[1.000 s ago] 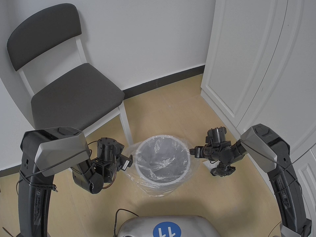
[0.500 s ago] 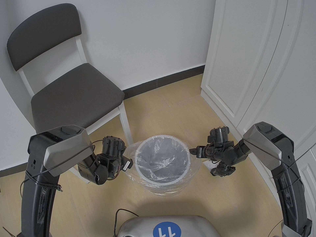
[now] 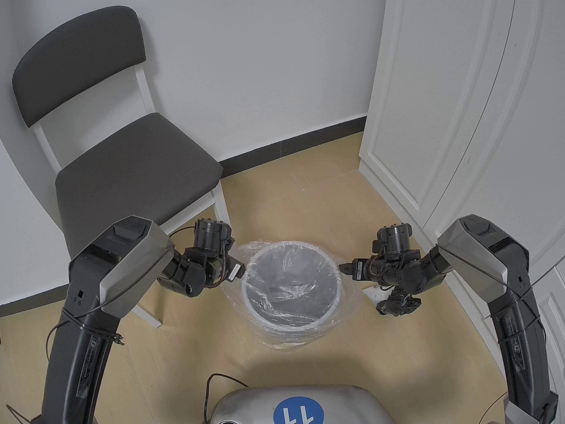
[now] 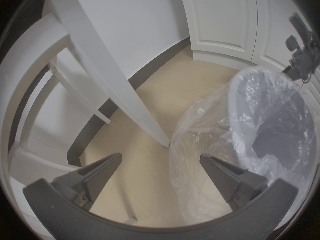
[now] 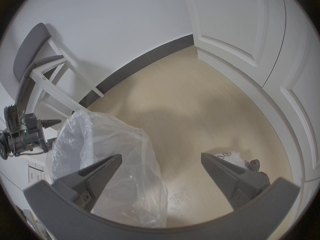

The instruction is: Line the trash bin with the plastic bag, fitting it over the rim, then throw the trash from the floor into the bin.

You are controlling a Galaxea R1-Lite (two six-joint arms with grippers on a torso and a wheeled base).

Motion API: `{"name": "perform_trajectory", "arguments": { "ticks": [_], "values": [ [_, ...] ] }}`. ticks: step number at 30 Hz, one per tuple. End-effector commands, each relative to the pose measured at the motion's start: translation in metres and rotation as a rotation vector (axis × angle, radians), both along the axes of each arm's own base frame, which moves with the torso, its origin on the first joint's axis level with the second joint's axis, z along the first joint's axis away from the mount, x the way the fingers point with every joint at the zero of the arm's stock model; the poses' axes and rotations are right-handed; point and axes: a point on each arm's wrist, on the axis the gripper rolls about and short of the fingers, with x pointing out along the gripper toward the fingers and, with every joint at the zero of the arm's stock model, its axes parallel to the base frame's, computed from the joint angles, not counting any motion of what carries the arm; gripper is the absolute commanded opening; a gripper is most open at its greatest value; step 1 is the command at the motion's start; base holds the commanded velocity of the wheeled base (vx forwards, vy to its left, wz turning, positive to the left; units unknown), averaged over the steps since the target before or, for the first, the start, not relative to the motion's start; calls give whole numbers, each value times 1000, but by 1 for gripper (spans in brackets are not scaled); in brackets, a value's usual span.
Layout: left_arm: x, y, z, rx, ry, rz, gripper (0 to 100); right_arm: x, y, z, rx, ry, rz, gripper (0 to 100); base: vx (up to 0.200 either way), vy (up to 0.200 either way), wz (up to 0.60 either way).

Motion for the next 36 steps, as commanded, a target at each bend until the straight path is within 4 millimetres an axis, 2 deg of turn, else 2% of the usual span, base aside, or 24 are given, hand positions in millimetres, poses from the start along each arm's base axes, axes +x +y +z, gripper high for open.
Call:
{"name": "perform_trajectory", "arguments": {
  "ticks": [1, 5, 15, 18, 20, 24, 27, 29, 31, 36],
  "values": [
    [21, 4, -40, 17, 51, -12, 100, -2, -1, 1, -4, 5, 2, 100, 0, 0, 0],
    [22, 9, -53, 14, 65, -19, 100, -1, -5, -4, -25, 6, 8, 100, 0, 0, 0],
    [31, 11, -57, 60, 30, -44, 100, -2, -9, -9, -49, 9, 17, 100, 0, 0, 0],
    [32, 11, -49, 51, 19, -39, 100, -4, -9, -1, -47, 5, 18, 100, 0, 0, 0],
    [31, 12, -35, 45, 5, -32, 100, -8, -11, 12, -47, 0, 21, 100, 0, 0, 0],
    [19, 15, -14, 44, -1, -29, 100, -20, -19, 23, -44, 22, 92, 100, 0, 0, 0],
    [8, 15, -5, 38, -36, -37, 100, -23, -25, 12, -83, 45, 138, 100, 0, 0, 0],
    [1, 15, -2, 33, -64, -41, 100, -19, -25, -2, -85, 67, 144, 100, 0, 0, 0],
    [-4, 13, 1, 26, -83, -46, 100, -14, -29, -1, -69, 86, 131, 100, 0, 0, 0],
    [-14, 12, 12, 6, -137, -54, 100, 14, -35, -9, -3, 132, 57, 100, 0, 0, 0]
  ]
}}
